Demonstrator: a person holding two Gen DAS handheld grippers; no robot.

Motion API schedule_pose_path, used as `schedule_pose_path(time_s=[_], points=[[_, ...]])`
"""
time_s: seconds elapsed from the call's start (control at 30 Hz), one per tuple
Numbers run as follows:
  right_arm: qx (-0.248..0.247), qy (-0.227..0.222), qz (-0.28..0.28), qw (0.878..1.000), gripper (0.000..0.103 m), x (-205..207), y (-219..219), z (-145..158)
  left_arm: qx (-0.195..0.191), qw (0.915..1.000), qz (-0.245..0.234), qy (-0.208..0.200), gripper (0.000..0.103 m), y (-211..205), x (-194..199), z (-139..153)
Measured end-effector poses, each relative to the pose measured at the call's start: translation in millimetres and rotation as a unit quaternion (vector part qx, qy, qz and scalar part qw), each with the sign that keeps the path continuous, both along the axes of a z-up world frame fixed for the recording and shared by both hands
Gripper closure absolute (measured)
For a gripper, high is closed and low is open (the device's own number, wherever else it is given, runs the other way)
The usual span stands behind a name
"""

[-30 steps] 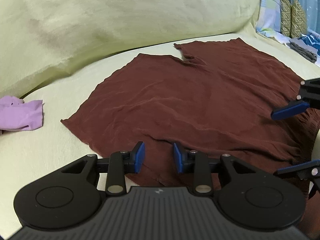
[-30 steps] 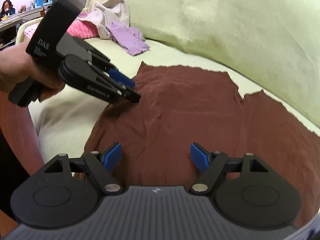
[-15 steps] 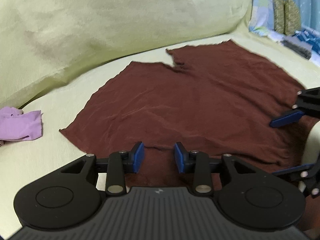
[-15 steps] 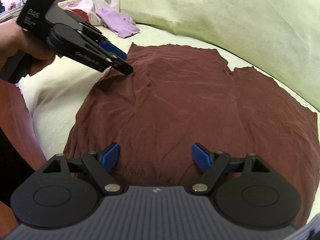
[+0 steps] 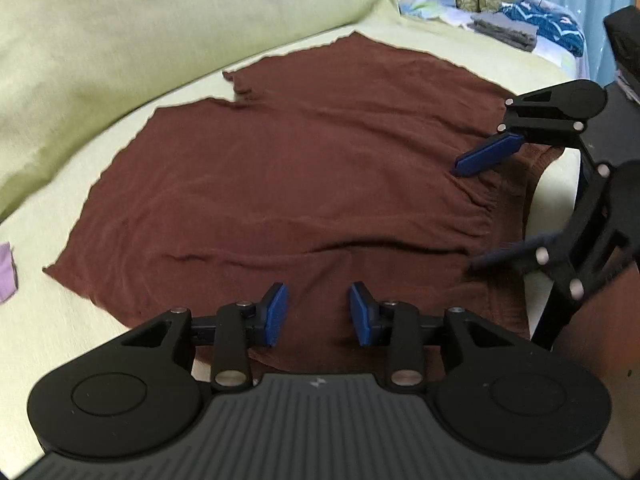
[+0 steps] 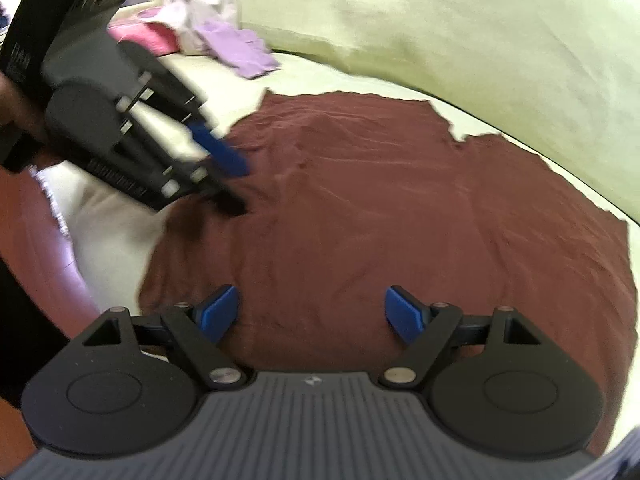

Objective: Fold clothes

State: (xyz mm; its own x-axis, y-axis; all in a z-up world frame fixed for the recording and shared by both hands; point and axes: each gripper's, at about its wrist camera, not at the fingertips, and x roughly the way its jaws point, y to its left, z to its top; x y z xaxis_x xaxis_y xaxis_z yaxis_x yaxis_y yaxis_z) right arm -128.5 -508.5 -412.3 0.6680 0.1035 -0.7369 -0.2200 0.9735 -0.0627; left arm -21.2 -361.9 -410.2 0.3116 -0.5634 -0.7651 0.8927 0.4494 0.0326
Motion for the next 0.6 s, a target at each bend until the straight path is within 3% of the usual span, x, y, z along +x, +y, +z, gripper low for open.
schedule_pose_path(time_s=[0.13,0.3,0.4,0.5,0.6], points=[[0.010,-0.027,-0.031,0.999,0.025,-3.5,-16.9,13.0,-0.026,0.9996,-0.011,0.003,0.061,-4.1,0.1,6.0],[-0.013,-0.023,-0.041,0.999,0.025,11.9,-25.6,6.2,0.013,0.9992,-0.038,0.000,0.061,-21.0,-5.8,-5.0],[-0.061,-0.027,-0.041,0.997,0.025,19.2,-24.6,-4.4,0.011,0.9994,-0.031,0.014,0.061,-17.9,-5.5,-5.8],[-0.086,-0.040,-0.079,0.992,0.021,23.9,-33.9,-6.6,0.007,0.9993,-0.024,0.028,0.061,-9.3,-4.5,-7.0],[-0.064,-0.037,-0.095,0.993,0.019,26.2,-44.8,-4.3,0.003,0.9990,-0.023,0.037,0.061,-5.1,-3.1,-6.4]])
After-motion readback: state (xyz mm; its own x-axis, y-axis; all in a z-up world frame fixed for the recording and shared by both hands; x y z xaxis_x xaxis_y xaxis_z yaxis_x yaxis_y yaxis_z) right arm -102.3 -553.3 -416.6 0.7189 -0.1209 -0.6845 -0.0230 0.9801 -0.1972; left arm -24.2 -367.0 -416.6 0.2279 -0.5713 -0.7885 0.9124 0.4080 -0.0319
